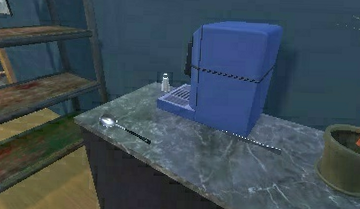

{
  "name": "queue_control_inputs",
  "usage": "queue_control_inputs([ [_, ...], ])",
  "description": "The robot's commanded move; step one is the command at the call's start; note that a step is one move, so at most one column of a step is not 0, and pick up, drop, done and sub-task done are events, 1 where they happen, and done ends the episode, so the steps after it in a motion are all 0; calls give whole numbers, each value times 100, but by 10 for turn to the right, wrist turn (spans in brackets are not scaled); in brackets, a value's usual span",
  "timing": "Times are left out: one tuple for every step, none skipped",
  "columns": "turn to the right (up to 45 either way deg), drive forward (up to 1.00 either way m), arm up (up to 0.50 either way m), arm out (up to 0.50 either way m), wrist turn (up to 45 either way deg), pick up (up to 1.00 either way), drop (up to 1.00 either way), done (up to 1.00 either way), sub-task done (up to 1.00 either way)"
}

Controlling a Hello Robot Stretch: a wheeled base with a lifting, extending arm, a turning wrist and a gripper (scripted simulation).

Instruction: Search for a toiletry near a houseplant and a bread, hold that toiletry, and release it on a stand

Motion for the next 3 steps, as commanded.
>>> queue_control_inputs([
  [0, 0, 0, 0, -450, 0, 0, 0, 0],
  [0, 0, 0, 0, -30, 0, 0, 0, 0],
  [0, 0, 0, -34, 0, 0, 0, 0, 0],
])
